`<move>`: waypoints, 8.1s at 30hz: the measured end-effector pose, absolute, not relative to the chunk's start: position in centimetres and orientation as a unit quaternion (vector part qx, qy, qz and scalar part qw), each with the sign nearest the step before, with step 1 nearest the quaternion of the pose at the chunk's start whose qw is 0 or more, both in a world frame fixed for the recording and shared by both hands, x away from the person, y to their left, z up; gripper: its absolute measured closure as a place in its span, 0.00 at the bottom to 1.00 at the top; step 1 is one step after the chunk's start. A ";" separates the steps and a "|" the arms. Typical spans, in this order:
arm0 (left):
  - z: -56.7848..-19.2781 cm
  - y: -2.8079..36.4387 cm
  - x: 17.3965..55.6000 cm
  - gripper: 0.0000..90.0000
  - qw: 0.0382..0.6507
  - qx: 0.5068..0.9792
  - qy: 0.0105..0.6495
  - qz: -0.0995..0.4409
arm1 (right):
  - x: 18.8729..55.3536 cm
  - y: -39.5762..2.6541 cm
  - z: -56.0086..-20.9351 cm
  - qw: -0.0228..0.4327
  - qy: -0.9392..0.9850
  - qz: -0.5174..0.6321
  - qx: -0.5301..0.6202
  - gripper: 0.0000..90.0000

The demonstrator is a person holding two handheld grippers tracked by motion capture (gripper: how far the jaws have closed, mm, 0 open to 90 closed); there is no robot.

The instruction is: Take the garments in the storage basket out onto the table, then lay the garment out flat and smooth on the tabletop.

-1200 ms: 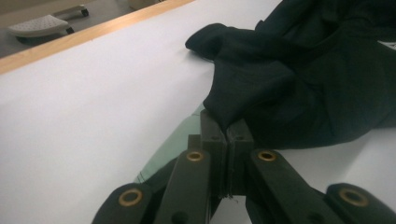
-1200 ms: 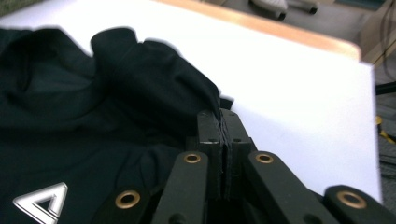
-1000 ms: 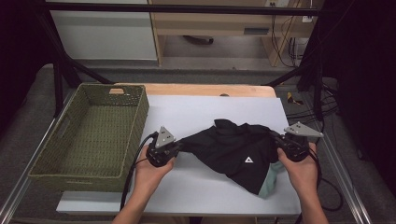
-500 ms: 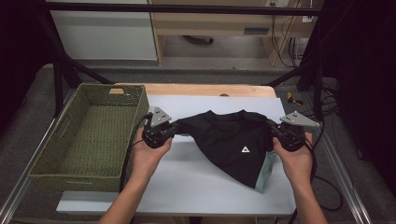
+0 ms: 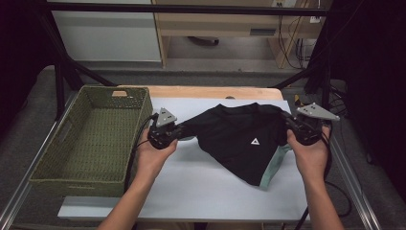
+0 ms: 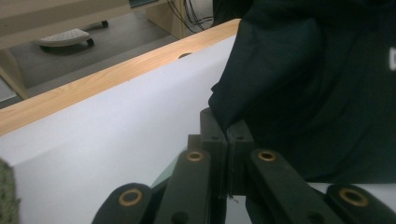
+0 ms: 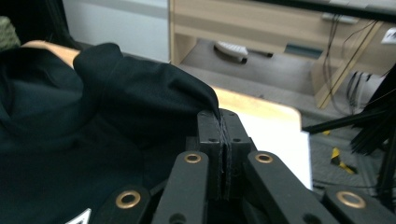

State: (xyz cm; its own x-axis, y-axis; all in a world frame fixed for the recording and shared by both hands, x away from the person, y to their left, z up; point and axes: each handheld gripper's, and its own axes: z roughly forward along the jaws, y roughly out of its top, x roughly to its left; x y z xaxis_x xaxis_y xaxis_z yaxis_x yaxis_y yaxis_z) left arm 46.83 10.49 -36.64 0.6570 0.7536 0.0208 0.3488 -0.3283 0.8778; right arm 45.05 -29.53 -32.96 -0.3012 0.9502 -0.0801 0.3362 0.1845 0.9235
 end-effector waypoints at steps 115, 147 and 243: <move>-38.5 8.2 49.9 0.44 0.448 0.774 0.372 0.247 | 49.0 -27.7 -37.3 0.306 0.683 0.434 0.501 0.48; -46.2 13.5 39.5 0.22 0.439 0.777 0.387 0.231 | 40.8 -23.6 -47.8 0.230 0.750 0.374 0.494 0.48; -47.2 14.5 39.7 0.20 0.427 0.778 0.405 0.219 | 44.9 -22.6 -45.2 0.272 0.739 0.402 0.467 0.56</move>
State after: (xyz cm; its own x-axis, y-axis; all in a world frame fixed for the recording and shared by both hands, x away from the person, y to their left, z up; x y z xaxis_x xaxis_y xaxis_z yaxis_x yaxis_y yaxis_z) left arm 39.70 14.53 -47.18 0.5761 0.8174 -0.0047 0.4437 -0.3079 0.8416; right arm 44.90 -22.60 -45.20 -0.4154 0.9092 -0.0269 0.4713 0.2404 0.8486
